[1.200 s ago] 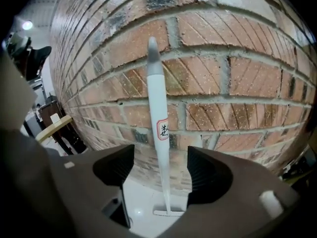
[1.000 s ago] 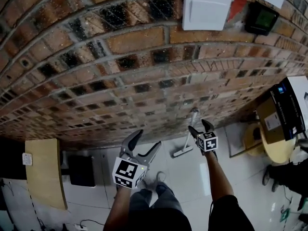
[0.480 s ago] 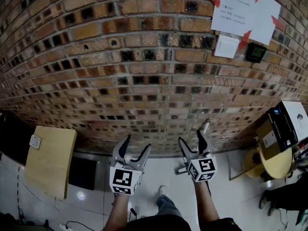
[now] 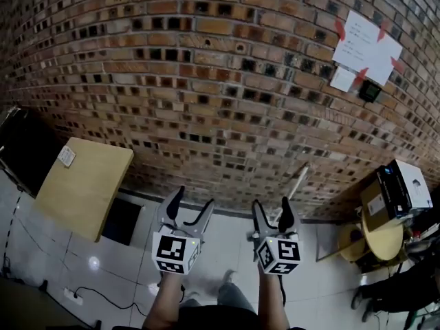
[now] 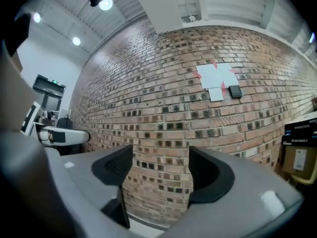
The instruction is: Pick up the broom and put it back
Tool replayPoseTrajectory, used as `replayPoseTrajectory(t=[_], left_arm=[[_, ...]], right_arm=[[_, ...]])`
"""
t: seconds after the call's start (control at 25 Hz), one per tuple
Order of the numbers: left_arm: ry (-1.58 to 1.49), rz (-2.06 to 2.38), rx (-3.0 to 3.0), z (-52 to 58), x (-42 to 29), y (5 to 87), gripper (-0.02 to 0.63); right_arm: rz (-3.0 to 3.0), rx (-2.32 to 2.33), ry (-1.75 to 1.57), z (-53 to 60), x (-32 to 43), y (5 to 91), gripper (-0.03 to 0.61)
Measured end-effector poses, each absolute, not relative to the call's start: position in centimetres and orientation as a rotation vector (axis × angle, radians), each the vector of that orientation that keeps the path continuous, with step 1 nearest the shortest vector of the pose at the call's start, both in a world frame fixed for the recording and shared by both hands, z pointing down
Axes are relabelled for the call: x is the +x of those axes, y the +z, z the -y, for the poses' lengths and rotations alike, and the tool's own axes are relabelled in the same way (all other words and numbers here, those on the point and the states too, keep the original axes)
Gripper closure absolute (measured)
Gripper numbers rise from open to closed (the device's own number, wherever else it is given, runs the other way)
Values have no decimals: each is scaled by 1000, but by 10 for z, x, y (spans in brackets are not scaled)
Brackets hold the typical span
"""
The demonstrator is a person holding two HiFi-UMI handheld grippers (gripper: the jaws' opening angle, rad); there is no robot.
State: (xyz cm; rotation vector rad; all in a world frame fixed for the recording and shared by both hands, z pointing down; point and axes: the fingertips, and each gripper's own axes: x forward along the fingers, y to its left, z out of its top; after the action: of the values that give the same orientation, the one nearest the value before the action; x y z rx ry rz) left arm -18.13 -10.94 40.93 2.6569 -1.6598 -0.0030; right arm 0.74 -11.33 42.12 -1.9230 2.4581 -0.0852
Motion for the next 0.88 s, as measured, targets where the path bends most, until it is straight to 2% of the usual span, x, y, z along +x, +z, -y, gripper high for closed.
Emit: replayPoseTrajectory(t=[0.4,0.52,0.68,0.88], left_arm=[[-8,1707,2708,88,-147,371,296],[-64,1679,2729,83,-121,365,296],[18,1589,2775,79,-79,378,296],[29,1520,2824,75,-58,373,296]], right_arm=[[-2474,-2014,30,72,43,399,232],[-2441,-2035,62,64,64,390,232],[-2415,-2055,-5,57,92,397,232],[-2417,-2047,22,55,100,393,232]])
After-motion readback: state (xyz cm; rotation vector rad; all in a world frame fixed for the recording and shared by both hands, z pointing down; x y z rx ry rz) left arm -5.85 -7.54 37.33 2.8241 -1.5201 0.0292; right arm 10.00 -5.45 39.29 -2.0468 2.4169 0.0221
